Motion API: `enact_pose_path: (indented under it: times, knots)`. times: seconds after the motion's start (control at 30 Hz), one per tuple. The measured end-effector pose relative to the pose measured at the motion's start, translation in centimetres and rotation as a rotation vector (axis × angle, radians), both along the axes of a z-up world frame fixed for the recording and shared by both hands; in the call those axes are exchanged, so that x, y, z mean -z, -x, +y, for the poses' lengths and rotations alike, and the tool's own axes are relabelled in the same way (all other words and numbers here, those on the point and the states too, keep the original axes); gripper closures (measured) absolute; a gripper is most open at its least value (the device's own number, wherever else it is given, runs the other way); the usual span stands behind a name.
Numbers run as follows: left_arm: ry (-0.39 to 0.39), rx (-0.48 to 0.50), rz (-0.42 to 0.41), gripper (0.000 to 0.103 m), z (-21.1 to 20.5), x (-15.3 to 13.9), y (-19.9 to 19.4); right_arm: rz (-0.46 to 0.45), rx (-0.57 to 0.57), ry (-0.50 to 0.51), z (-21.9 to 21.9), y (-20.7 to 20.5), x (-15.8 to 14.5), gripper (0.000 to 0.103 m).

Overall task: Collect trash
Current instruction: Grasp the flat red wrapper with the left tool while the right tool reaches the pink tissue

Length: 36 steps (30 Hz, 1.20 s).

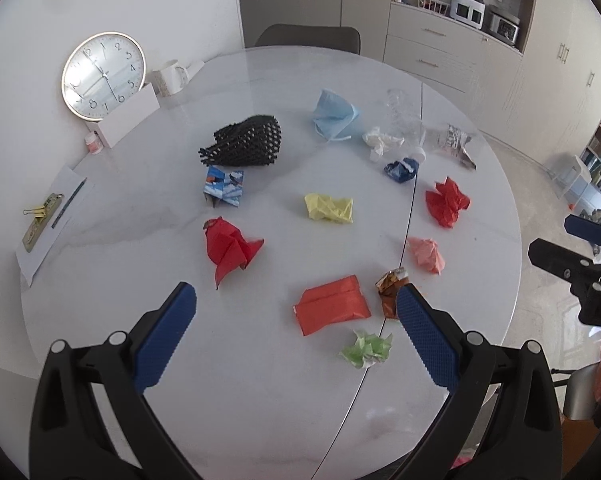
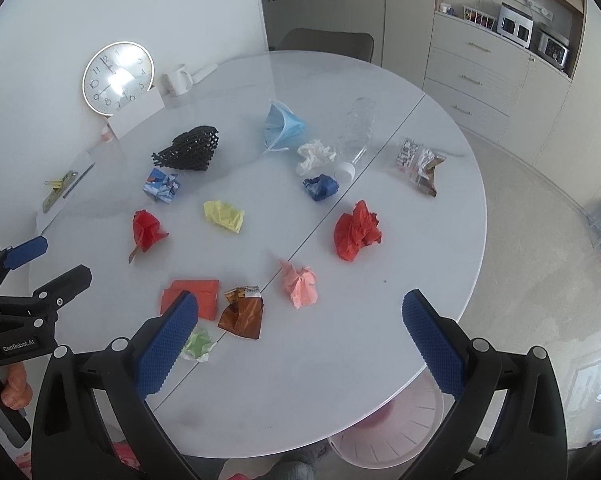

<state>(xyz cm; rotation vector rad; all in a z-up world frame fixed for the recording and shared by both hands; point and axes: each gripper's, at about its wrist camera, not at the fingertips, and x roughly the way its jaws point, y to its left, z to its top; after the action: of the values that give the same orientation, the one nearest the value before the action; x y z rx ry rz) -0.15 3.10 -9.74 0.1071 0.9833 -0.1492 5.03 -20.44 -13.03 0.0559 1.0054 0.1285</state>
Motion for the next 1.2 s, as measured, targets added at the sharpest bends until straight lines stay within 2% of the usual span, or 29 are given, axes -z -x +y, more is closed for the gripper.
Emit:
enact_pose_path:
  times: [0.1,0.3,0.43,0.57,0.77,0.83,0.9,0.97,1.03,1.2]
  knots:
    - [-0.032,0.061,0.017,0.007,-0.2,2.4,-0.1,0.05,0.008,-0.011,0.0,-0.1,2.2,0.002]
    - [-0.114,0.25,-0.01,0.007,-1.6,5.5,-1.5,0.13,0.017,0.003,0.4,-0.3,5.4,0.002]
    - [-0.113,0.381,0.008,0.008,-2.4,7.5,-3.4,0.161,0.037,0.019,0.9,-0.7,6.6,0.002]
    - [-0.116,0.518,0.049,0.019,-3.5,10.0,-5.3,0.187,0.057,0.032,1.3,-1.6,7.6,0.002]
    - [-0.147,0.684,0.098,0.021,-5.0,13.3,-6.1,0.205,0.115,0.032,1.2,-2.8,8.8,0.002]
    - [-0.153,0.72,0.113,0.024,-5.2,14.1,-6.1,0.207,0.14,0.016,1.1,-3.2,9.2,0.002]
    - [-0.173,0.743,0.134,0.034,-5.6,15.0,-6.3,0.207,0.158,-0.001,1.0,-3.3,9.4,0.002]
    - [-0.155,0.751,0.139,0.046,-5.6,15.3,-6.4,0.207,0.167,-0.017,1.0,-3.4,9.6,0.002]
    - [-0.124,0.753,0.168,0.052,-5.7,15.4,-6.8,0.208,0.171,-0.02,1.2,-3.4,9.8,0.002]
    - [-0.09,0.745,0.17,0.06,-5.2,15.1,-6.9,0.213,0.167,-0.04,1.4,-3.7,10.5,0.002]
